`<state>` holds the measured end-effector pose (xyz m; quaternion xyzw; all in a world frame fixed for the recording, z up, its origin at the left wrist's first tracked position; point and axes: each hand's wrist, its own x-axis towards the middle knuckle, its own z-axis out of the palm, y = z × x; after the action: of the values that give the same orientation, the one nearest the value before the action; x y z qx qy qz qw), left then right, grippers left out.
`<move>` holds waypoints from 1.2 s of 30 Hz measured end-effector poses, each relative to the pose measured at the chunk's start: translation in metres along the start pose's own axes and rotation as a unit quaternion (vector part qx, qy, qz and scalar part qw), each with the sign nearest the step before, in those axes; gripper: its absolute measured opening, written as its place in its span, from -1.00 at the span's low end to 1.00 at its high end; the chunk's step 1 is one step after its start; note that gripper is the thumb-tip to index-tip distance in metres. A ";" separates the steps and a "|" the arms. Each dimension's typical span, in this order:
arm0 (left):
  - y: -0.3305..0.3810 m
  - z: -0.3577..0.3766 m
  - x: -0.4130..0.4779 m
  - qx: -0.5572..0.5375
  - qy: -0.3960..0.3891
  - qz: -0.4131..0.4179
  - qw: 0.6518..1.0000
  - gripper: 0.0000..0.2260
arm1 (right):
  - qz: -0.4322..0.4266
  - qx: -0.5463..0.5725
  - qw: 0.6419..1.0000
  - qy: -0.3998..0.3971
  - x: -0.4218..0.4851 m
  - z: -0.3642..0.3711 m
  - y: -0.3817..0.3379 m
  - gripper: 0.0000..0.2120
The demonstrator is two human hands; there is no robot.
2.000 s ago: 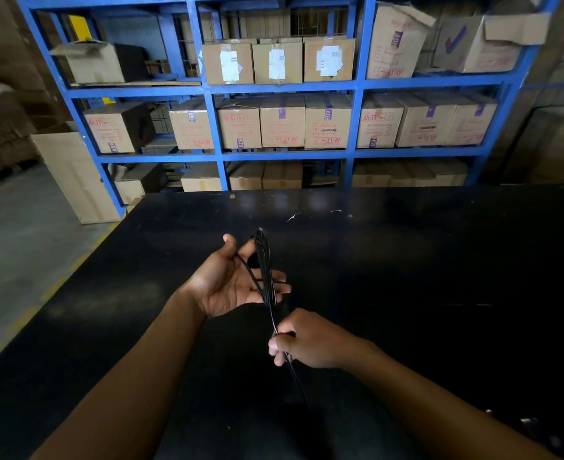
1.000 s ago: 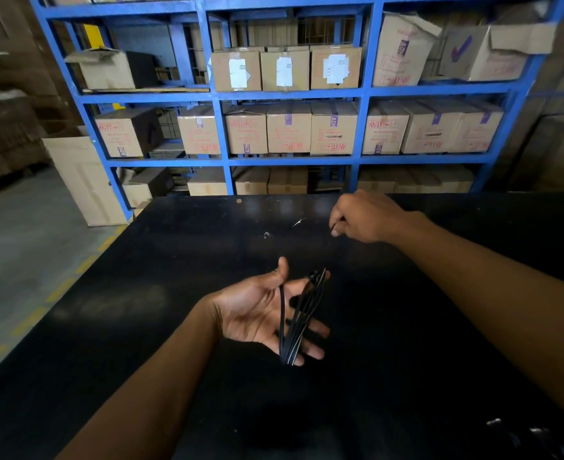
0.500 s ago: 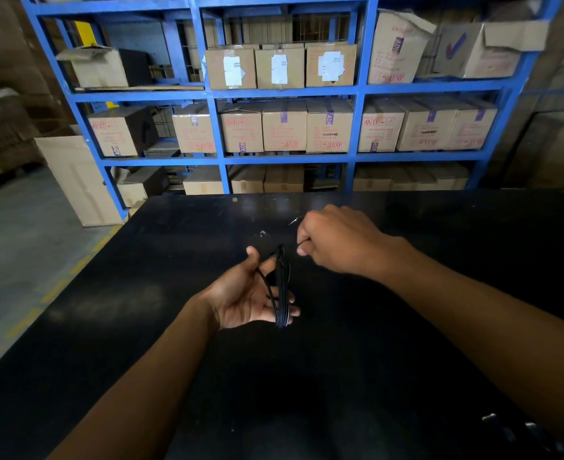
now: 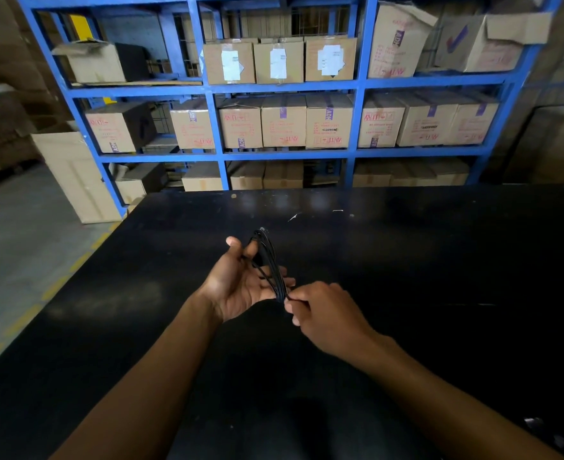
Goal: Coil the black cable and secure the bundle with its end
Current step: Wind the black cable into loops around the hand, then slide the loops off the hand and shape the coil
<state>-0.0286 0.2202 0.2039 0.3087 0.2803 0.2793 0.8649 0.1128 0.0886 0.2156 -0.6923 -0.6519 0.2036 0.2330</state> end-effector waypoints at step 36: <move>-0.025 0.016 0.000 -0.002 0.049 -0.033 0.998 -0.60 | 0.197 0.399 0.896 -0.008 -0.029 0.031 0.023 -0.92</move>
<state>-0.0105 0.1983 0.1972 0.2832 0.3322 0.2657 0.8596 0.1109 0.0607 0.1762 -0.6540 -0.3682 0.4936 0.4394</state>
